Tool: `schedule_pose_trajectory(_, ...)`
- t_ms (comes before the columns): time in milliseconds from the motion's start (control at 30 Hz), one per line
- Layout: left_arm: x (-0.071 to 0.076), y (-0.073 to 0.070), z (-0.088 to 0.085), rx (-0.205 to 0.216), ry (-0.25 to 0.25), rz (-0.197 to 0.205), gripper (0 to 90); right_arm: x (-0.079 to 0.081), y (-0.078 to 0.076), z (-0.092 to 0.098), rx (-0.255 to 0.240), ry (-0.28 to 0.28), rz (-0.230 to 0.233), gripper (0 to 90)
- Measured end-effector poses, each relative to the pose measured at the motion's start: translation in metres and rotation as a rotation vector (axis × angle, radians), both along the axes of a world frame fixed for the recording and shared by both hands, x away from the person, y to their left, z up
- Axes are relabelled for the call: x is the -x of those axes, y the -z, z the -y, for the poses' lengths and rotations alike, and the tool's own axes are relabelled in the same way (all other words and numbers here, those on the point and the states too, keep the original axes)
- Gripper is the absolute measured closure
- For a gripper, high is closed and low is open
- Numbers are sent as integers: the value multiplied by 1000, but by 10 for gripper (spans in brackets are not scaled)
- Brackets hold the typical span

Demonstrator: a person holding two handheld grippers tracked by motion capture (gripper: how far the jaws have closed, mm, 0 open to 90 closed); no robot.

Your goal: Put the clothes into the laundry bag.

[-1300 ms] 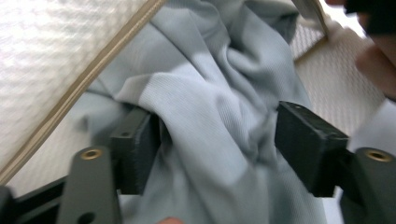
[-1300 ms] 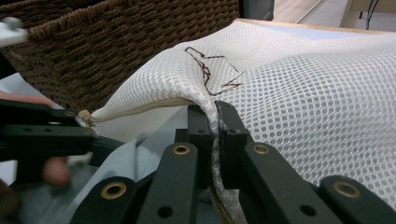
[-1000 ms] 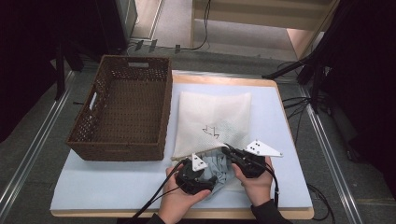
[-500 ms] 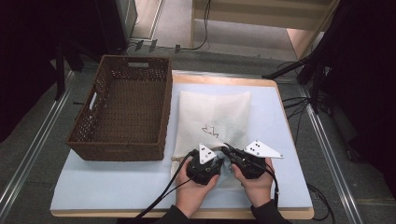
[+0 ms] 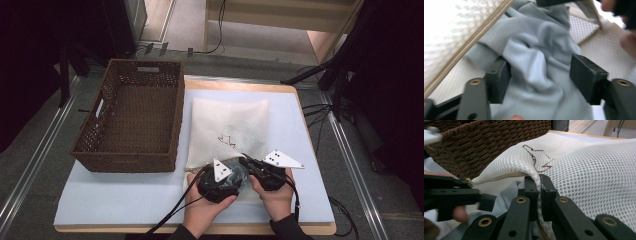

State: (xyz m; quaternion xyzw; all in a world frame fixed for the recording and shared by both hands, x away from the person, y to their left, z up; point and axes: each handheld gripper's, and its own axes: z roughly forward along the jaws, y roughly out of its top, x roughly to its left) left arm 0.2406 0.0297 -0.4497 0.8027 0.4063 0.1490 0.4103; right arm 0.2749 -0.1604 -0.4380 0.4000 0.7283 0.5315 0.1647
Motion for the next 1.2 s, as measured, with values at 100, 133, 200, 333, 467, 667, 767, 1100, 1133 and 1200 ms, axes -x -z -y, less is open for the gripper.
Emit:
schedule_pose_trajectory(100, 11, 4, -10, -47, -36, -6, 229, 0, 0, 0, -5, 1, -3, 869)
schedule_pose_trajectory(133, 13, 7, -13, -67, -36, -19, 211, 0, 0, 0, -4, 1, -2, 869)
schedule_pose_trajectory(200, 13, 14, -17, -102, -38, -56, 202, 0, 0, -1, -1, 3, -2, 869)
schedule_pose_trajectory(333, 11, 22, -17, -111, -41, -77, 332, 0, 0, -3, 3, -1, 1, 869)
schedule_pose_trajectory(467, 6, 18, -7, -95, -7, -99, 703, 1, 0, -4, 4, -4, 1, 869)
schedule_pose_trajectory(667, -10, 9, 8, 13, -10, -86, 806, 2, -2, -4, 0, -8, 3, 869)
schedule_pose_trajectory(767, -19, 6, 16, 62, -53, -53, 806, 2, -2, -4, -2, -8, 3, 870)
schedule_pose_trajectory(1100, -36, 24, 20, 56, -109, -63, 593, 1, -1, -1, -6, -8, -5, 869)
schedule_pose_trajectory(1133, -34, 22, 18, 59, -101, -61, 543, 1, -1, -1, -8, -9, -5, 869)
schedule_pose_trajectory(1200, -29, 17, 14, 60, -74, -51, 481, 0, -1, 0, -10, -6, -6, 869)
